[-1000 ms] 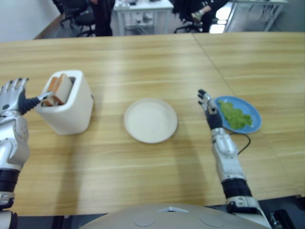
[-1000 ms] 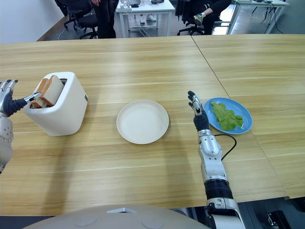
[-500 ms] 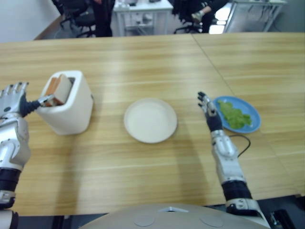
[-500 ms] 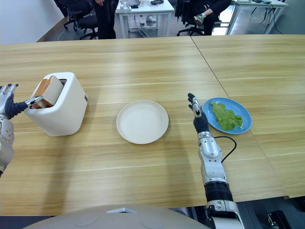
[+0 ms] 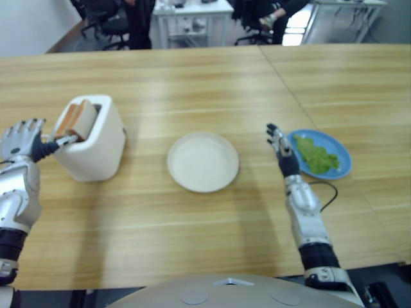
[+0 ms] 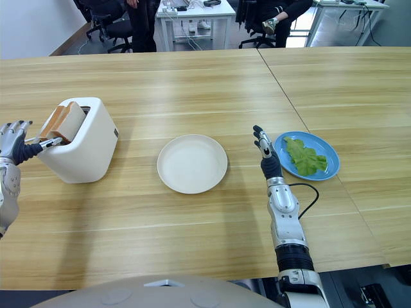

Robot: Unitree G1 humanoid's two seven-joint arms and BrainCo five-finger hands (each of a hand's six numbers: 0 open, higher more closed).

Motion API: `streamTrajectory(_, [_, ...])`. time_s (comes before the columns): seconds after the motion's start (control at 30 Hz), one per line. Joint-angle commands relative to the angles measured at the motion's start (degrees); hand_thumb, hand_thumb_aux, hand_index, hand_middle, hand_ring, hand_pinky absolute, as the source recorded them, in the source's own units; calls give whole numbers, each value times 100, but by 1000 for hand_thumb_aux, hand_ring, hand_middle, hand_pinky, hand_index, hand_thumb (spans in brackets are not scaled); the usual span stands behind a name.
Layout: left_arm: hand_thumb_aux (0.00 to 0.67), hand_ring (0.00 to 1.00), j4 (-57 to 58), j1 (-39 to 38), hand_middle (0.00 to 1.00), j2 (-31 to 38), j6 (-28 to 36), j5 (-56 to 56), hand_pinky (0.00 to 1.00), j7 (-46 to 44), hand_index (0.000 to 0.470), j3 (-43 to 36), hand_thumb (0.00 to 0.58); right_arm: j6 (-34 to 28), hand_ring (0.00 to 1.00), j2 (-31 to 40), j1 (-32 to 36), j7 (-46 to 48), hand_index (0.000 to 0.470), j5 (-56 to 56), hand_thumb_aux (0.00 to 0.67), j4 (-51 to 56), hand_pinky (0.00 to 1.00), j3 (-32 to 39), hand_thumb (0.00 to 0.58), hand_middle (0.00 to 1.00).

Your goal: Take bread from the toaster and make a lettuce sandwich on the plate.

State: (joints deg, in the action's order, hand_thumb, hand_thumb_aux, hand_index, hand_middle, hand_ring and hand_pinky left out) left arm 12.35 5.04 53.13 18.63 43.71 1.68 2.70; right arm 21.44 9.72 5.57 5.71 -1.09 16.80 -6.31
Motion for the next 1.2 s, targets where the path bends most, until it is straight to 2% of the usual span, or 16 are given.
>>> streamTrajectory(0.03, [0, 0, 123, -72, 0, 107, 58, 75, 0, -163, 0, -100, 0, -97, 0, 14, -22, 1, 0, 6, 0, -73, 0, 9, 0, 0])
streamTrajectory(0.43, [0, 0, -35, 23, 0, 30, 339, 44, 0, -39, 0, 93, 0, -107, 0, -5, -26, -5, 0, 5, 0, -95, 0, 17, 0, 0])
streamTrajectory(0.7, [0, 0, -79, 352, 0, -109, 572, 242, 0, -62, 0, -178, 0, -128, 0, -22, -32, -17, 0, 5, 0, -118, 0, 13, 0, 0])
streamTrajectory(1.2, [0, 0, 241, 727, 0, -409, 528, 377, 0, -153, 0, -716, 0, -159, 0, -38, -164, -36, 0, 3, 0, -251, 0, -14, 0, 0])
